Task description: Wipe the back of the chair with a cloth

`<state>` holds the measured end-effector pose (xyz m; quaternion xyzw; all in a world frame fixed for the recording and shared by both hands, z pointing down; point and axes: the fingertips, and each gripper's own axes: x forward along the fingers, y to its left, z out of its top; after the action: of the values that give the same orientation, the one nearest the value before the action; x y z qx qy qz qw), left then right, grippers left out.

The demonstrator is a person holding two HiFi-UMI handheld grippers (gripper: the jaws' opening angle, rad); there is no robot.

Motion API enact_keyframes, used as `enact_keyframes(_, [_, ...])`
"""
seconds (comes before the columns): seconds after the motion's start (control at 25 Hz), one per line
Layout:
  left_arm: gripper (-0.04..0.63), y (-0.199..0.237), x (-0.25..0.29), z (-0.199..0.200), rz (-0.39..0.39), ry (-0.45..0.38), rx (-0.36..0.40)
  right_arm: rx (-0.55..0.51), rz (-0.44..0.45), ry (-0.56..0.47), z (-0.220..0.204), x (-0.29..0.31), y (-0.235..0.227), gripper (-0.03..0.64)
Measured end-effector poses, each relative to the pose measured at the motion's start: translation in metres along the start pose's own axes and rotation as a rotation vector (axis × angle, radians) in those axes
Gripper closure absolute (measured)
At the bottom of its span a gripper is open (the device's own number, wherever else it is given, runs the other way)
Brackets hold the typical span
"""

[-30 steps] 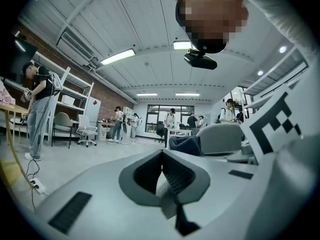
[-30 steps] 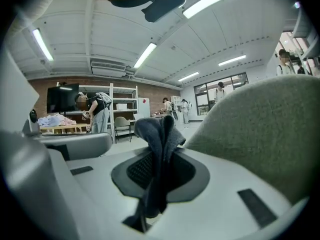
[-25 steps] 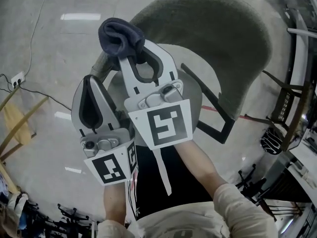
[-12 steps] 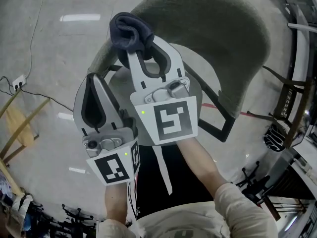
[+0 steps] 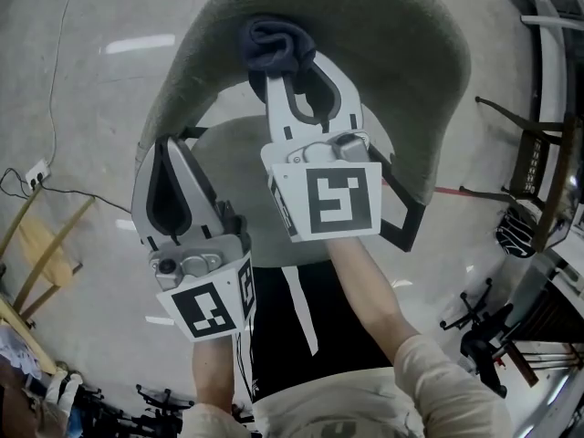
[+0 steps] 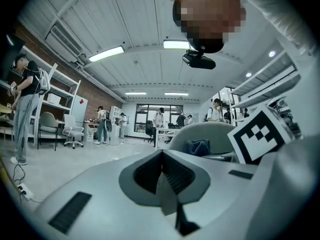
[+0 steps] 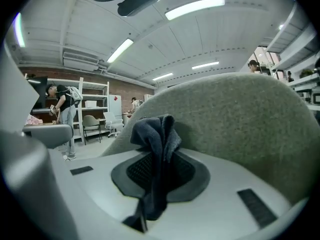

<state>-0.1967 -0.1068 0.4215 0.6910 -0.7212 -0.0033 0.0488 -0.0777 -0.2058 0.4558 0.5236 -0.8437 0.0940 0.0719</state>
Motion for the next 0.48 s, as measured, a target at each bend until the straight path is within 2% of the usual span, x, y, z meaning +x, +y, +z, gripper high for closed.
enact_keyframes(0.48, [0.581, -0.063, 0.019, -0.005, -0.164, 0.013, 0.002, 0.024, -0.235, 0.002, -0.007, -0.045, -0.087, 0.558])
